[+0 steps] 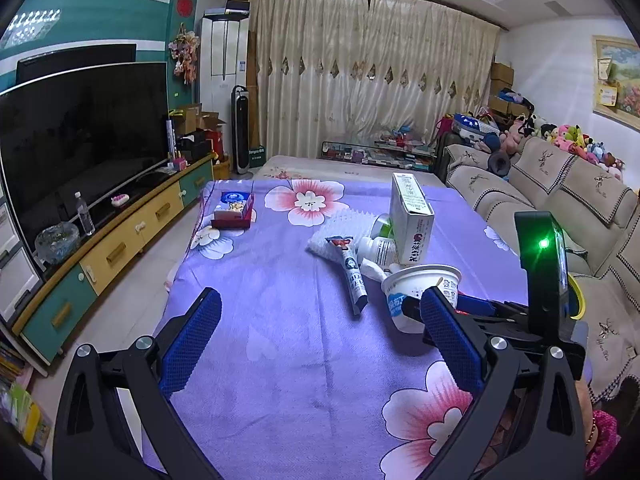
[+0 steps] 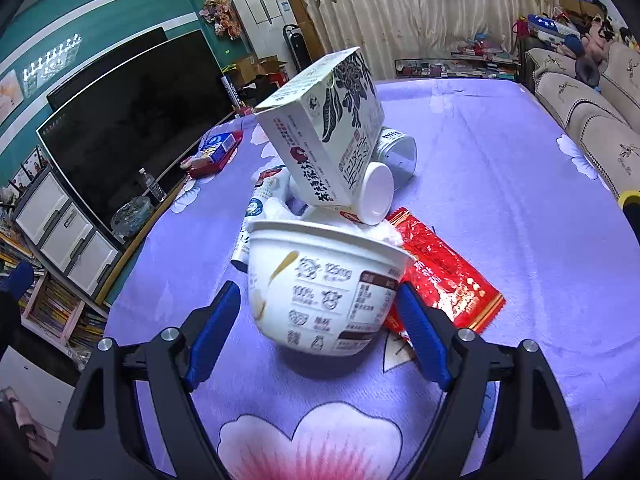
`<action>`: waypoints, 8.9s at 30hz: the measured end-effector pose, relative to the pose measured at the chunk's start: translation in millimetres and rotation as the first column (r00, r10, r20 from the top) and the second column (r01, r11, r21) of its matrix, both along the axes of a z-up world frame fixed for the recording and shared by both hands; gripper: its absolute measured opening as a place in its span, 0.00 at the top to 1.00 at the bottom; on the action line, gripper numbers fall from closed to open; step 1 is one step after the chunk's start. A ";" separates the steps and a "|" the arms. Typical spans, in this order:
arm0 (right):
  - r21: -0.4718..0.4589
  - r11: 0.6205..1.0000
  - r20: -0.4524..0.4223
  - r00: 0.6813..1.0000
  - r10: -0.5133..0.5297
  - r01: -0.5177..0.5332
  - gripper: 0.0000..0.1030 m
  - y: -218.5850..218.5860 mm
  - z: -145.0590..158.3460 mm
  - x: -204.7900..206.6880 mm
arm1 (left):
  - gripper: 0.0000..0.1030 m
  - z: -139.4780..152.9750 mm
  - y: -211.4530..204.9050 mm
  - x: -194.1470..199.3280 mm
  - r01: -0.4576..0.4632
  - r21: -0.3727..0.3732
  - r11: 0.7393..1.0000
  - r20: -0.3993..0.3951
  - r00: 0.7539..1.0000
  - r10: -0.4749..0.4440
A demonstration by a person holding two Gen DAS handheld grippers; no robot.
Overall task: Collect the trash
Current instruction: 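Move the right gripper to the white yogurt cup and grasp its rim, then carry the yogurt cup over the bin and open the right gripper, then grasp the white milk box upright with the left gripper, then carry the milk box over the bin and open the left gripper, then lower the right gripper onto the white tissue and grasp it, then carry the tissue over the bin and open the right gripper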
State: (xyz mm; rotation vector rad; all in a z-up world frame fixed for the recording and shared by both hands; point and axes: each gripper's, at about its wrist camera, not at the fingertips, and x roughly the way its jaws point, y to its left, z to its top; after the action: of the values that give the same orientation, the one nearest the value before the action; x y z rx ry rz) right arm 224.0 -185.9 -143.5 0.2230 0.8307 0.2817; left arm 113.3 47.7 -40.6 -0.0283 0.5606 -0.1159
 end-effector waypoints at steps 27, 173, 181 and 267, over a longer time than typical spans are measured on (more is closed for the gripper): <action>0.078 0.993 0.056 0.995 0.082 -0.086 0.27 -26.9 16.8 -23.4 | 0.05 -8.7 -30.9 14.3 0.041 0.015 0.999 -0.029 0.999 -0.041; -0.042 0.649 0.060 0.650 -0.758 0.760 0.21 -475.0 -30.2 -143.6 | 0.49 -44.9 -509.1 140.4 0.684 0.014 0.729 -0.168 0.720 -0.673; -0.052 0.711 0.076 0.713 -0.697 0.701 0.21 -438.5 -20.3 -126.9 | 0.25 5.0 -387.7 101.1 0.588 0.020 0.809 -0.045 0.808 -0.587; -0.093 0.980 0.293 0.945 -0.143 0.177 0.93 -196.2 135.1 -31.1 | 0.13 -25.4 -64.7 34.8 0.131 -0.048 0.990 -0.032 0.991 -0.133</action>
State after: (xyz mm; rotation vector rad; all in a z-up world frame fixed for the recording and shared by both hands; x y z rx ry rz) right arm 192.9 -382.0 -8.4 0.1335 0.5368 0.1072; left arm 148.1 -17.1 -66.0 -0.0384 0.5950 -0.2576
